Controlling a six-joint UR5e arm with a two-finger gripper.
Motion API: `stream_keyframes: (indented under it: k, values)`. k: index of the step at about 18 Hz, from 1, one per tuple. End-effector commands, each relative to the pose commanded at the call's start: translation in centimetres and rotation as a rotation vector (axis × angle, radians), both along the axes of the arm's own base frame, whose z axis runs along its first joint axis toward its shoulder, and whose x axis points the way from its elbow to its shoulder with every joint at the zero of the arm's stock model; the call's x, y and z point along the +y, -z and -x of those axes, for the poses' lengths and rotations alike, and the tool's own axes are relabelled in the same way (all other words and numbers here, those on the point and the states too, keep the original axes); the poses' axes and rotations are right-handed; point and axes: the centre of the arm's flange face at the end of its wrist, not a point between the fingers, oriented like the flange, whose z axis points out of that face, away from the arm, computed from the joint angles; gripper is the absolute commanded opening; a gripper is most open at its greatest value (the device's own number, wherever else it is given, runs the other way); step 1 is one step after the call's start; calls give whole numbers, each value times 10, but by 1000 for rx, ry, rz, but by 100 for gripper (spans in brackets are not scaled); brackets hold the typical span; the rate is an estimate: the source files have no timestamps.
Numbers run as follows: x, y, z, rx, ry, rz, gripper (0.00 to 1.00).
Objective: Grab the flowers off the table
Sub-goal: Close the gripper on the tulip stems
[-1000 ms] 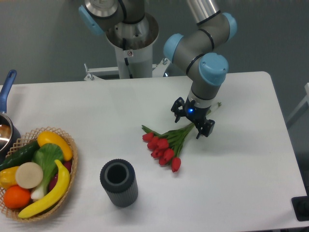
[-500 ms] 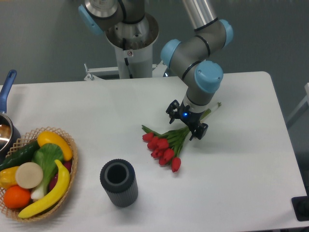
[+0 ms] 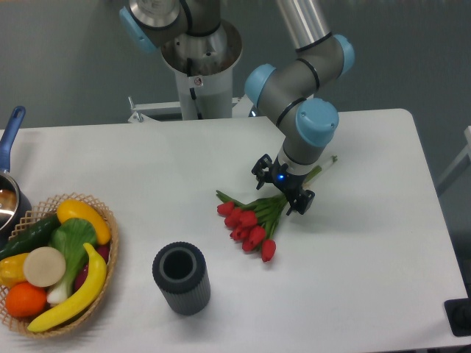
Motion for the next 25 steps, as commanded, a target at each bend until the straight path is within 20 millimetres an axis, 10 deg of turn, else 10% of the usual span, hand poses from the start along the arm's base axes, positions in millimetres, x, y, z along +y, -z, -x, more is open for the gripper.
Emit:
stream_keyframes:
  k: [25]
  values:
    - [-3,-5,3,22,6,14,33]
